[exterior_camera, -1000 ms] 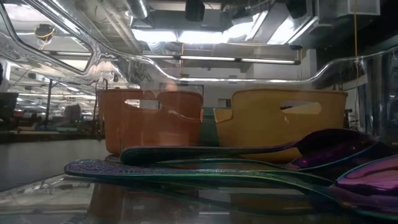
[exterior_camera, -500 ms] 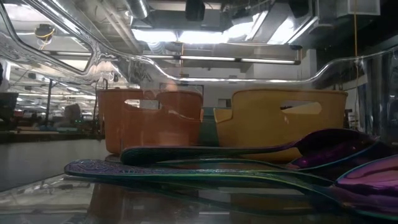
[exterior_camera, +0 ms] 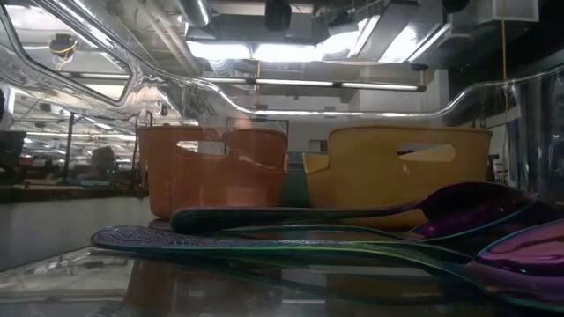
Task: Sort silverware by color (type)
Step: Put the orange spoon into the orange bin
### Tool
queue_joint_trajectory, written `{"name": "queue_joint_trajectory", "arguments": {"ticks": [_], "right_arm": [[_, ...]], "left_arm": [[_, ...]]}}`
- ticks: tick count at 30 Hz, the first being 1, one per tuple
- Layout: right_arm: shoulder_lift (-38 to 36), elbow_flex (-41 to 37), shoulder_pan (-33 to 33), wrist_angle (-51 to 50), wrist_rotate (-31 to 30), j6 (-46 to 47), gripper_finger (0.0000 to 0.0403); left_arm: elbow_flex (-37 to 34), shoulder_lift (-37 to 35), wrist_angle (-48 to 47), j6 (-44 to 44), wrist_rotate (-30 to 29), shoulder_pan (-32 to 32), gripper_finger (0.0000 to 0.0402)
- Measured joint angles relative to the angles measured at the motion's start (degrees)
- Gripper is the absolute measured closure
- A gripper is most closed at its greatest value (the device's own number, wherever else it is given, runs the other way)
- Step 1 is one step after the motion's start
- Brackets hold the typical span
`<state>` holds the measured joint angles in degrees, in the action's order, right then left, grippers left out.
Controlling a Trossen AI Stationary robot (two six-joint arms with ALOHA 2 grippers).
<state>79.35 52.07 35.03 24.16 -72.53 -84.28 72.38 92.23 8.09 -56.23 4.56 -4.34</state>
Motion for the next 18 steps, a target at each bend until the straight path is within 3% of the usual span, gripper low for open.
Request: {"name": "queue_joint_trajectory", "arguments": {"ticks": [8, 18], "right_arm": [[-0.1, 0.0, -2.8, -0.3, -4.1, 6.1, 0.0288], [-3.3, 0.0, -8.5, -0.3, -4.9, 9.7, 0.0288]], "left_arm": [[0.0, -0.2, -8.7, 2.0, 3.8, 1.1, 0.0395], [0.0, -0.2, -34.6, 5.2, 2.1, 0.7, 0.0396]]}}
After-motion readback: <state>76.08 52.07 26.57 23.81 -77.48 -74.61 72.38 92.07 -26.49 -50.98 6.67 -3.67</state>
